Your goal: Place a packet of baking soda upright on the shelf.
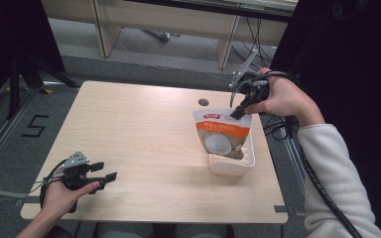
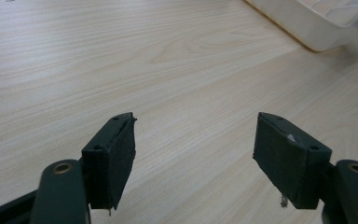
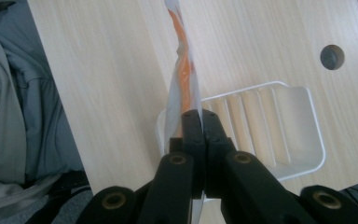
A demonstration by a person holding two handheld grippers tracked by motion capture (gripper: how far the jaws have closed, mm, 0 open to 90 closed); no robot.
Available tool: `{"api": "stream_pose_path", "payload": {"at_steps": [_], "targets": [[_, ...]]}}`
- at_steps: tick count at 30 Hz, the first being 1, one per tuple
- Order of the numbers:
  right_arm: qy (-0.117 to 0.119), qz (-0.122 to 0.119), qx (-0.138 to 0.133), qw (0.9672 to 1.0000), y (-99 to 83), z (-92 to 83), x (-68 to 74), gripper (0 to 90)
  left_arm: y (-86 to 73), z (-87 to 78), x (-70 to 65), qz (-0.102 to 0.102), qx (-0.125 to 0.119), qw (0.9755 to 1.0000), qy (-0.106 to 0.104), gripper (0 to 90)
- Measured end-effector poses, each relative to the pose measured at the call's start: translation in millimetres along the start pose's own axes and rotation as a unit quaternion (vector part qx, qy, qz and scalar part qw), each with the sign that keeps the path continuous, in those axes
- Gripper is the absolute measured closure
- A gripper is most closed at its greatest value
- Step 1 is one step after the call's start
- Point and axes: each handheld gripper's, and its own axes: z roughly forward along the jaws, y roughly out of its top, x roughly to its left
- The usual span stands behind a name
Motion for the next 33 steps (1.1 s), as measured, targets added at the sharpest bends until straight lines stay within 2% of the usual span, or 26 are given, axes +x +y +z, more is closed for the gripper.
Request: {"api": "stream_pose_path", "payload": {"at_steps": [5, 9, 15, 17, 18, 20, 25, 27, 29, 30, 32, 33], "targets": [[-0.003, -0.005, 0.002, 1.0, -3.0, 0.1, -4.0, 90.0, 0.0, 0.0, 0.0, 0.0, 0.0, 1.0, 0.0, 28.7], [-0.009, 0.006, 0.006, 0.9999, -5.5, -0.1, -6.4, 90.0, 0.0, 0.0, 0.0, 0.0, 0.0, 1.0, 0.0, 28.7], [-0.013, 0.007, 0.01, 0.9998, -8.9, 2.1, -9.5, 90.0, -0.3, 0.3, 0.2, 0.0, -0.001, 1.0, -0.002, 28.7], [-0.015, 0.0, 0.012, 0.9998, -10.0, 2.6, -10.8, 90.0, -0.3, 0.2, 0.1, 0.001, -0.001, 1.0, -0.001, 28.7], [-0.014, 0.007, 0.017, 0.9997, -10.2, 3.4, -10.2, 90.0, -0.3, 0.1, 0.0, 0.0, -0.002, 1.0, -0.001, 28.7], [-0.015, -0.001, 0.013, 0.9998, -12.3, 3.3, -11.4, 90.0, -0.4, 0.2, 0.0, 0.001, -0.001, 1.0, -0.001, 28.7], [-0.015, 0.001, 0.019, 0.9997, -15.0, 4.3, -12.7, 90.0, -0.3, 0.3, 0.1, 0.0, -0.001, 1.0, -0.001, 28.7], [-0.012, -0.005, 0.022, 0.9997, -16.0, 3.6, -14.0, 90.0, -0.4, 0.1, 0.2, -0.001, -0.001, 1.0, 0.0, 28.7], [-0.018, -0.002, 0.022, 0.9996, -17.1, 3.6, -12.8, 90.0, -0.4, 0.0, 0.1, -0.001, -0.002, 1.0, 0.001, 28.7], [-0.013, -0.013, 0.021, 0.9996, -18.1, 3.6, -14.4, 90.0, -0.4, 0.1, 0.2, -0.001, -0.002, 1.0, 0.001, 28.7], [-0.021, -0.011, 0.026, 0.9994, -18.7, 3.7, -13.6, 90.0, -0.3, 0.1, 0.1, -0.001, -0.002, 1.0, 0.001, 28.7], [-0.016, -0.013, 0.026, 0.9994, -19.2, 4.7, -14.2, 90.0, -0.3, 0.2, 0.1, 0.0, -0.002, 1.0, 0.0, 28.6]]}}
